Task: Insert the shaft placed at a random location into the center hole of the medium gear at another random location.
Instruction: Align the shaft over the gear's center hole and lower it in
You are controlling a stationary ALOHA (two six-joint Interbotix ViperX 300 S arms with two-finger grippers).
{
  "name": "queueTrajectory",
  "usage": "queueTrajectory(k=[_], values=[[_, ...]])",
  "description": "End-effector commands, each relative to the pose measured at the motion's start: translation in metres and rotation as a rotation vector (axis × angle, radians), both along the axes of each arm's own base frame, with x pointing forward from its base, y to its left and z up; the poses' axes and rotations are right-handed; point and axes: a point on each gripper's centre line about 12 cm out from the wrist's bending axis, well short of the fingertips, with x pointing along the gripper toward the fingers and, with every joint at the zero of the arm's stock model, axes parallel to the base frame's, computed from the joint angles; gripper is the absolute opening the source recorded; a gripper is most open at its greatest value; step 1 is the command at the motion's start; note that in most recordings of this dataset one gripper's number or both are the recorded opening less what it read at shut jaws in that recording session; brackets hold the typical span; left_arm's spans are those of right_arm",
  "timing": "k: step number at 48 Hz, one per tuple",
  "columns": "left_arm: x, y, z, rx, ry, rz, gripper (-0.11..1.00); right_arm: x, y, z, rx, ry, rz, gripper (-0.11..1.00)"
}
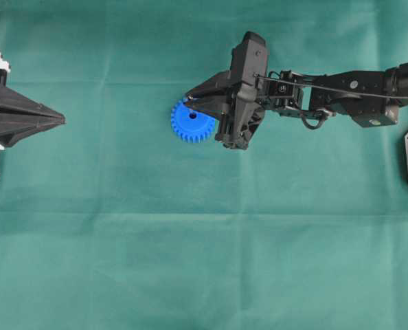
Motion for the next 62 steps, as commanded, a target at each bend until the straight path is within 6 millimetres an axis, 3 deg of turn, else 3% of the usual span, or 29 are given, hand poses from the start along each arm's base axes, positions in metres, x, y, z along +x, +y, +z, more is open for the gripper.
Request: queueTrajectory(k=[1,33,62], values=[[0.002,0.000,0.009,0.001,-0.025,0.001,0.00,0.003,0.002,0.008,-0.005,-0.026,0.007,0.13],[0.002,0.000,0.009,0.001,-0.026,0.001,0.00,0.007,0.002,-0.030,0.013,0.043,0.000,0.13],[0.002,0.000,0.008,0.001,-0.021,0.001,0.00,0.008,0.002,-0.036,0.016,0.060,-0.001,0.13]])
